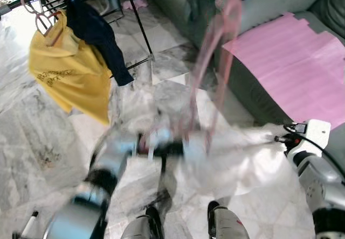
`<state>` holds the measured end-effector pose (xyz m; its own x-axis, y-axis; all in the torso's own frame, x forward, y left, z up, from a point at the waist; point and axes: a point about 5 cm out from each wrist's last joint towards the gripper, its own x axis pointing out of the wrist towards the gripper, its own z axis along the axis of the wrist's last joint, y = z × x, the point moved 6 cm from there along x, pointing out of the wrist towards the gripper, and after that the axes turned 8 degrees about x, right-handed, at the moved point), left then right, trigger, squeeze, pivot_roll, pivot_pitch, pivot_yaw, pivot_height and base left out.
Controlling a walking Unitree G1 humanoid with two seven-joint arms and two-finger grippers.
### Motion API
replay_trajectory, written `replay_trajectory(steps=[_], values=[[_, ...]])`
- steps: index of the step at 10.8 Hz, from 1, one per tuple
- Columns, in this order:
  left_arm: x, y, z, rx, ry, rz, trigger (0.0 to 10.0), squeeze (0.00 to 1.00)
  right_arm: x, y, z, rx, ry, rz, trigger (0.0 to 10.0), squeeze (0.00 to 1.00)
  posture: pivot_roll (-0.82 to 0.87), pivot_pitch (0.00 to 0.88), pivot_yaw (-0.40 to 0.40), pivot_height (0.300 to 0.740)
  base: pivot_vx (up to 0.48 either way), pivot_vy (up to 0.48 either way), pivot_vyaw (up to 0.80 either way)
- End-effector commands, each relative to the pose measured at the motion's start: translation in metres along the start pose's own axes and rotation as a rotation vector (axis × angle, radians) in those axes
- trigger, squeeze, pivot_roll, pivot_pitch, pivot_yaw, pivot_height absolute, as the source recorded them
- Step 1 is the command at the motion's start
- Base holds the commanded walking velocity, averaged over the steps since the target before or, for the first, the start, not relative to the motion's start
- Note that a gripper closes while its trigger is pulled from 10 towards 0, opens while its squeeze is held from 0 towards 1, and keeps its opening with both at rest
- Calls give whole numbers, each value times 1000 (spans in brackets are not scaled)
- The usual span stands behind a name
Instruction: Hang hanger
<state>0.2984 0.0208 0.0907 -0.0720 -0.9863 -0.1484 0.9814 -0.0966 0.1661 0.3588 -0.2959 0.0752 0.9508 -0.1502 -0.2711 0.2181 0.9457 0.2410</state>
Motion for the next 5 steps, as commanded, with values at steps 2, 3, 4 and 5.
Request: replay_trajectory(steps=[2, 3, 4, 5], values=[[-9, -29, -20, 12, 57, -102, 10000, 0, 4, -6, 10, 46, -16, -18, 0, 0, -232, 264, 101, 740, 0, 0, 0], [-10, -42, -30, 31, 89, -133, 10000, 0, 7, -6, 18, 79, -32, -16, 0, 0, -231, 262, 100, 740, 0, 0, 0], [-7, -46, -36, 44, 99, -112, 10000, 0, 8, -4, 26, 87, -47, -13, 0, 0, -229, 260, 99, 740, 0, 0, 0], [-2, -55, -50, 167, 169, -101, 10000, 0, 10, 3, 43, 106, -82, 8, 0, 0, -235, 257, 97, 740, 0, 0, 0]])
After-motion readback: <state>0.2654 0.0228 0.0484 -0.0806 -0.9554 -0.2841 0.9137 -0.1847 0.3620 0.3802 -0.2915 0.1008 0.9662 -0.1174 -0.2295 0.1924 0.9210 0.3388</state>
